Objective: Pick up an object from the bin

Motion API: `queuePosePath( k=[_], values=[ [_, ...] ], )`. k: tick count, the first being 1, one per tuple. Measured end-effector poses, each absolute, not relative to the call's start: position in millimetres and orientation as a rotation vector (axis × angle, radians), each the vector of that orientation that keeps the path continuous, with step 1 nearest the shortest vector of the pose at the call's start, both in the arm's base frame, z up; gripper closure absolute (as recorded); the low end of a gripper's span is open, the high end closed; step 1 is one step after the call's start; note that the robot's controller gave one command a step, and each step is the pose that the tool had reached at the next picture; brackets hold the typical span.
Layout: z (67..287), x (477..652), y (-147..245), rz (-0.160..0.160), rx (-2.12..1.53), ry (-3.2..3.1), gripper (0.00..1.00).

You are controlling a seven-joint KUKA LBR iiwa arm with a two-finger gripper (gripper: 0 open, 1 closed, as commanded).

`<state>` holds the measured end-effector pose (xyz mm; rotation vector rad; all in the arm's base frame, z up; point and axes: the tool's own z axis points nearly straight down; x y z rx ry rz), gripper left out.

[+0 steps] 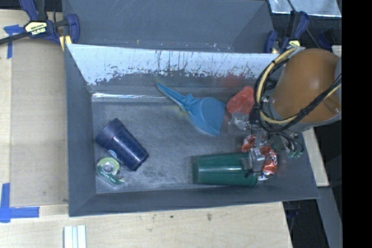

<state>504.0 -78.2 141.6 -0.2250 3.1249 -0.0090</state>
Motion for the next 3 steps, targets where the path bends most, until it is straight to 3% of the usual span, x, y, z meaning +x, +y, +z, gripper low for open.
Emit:
queuePosePath(
  k=[1, 2, 3],
  values=[
    [73.4, 491.7, -50.9, -0.001, -0.453, 3.109, 0.00],
    [71.0, 483.6, -52.9, -0.011, -0.580, 3.077, 1.00],
    [71.1, 483.7, -52.9, -0.011, -0.580, 3.077, 1.00]
  ],
)
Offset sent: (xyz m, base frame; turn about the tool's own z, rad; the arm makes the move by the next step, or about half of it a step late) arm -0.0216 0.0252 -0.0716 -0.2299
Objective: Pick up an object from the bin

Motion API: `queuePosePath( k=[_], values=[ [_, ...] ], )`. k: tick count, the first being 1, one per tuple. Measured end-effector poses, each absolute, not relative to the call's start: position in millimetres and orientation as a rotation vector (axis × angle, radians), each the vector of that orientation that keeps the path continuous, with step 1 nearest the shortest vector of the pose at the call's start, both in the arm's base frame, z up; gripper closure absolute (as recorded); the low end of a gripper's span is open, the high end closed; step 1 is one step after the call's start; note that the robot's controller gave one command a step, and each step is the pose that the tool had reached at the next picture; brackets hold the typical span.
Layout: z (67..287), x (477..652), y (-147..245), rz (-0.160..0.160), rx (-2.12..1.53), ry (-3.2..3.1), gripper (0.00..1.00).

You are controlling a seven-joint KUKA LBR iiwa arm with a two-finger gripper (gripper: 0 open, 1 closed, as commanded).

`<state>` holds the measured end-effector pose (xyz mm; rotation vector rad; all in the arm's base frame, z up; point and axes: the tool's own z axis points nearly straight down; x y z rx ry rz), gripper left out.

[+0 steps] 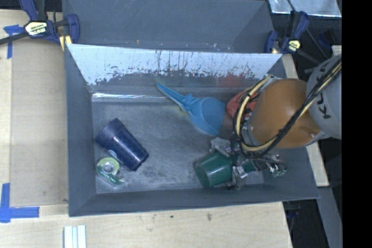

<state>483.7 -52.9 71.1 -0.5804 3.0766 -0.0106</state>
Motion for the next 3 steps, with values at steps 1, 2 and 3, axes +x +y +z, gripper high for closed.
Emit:
queuePosePath(
  k=[1, 2, 3],
  values=[
    [72.4, 483.5, -52.8, -0.011, -0.580, 3.076, 1.00],
    [77.7, 483.0, -53.0, -0.010, -0.579, 3.077, 1.00],
    [91.1, 481.5, -52.7, -0.007, -0.579, 3.083, 1.00]
  ],
)
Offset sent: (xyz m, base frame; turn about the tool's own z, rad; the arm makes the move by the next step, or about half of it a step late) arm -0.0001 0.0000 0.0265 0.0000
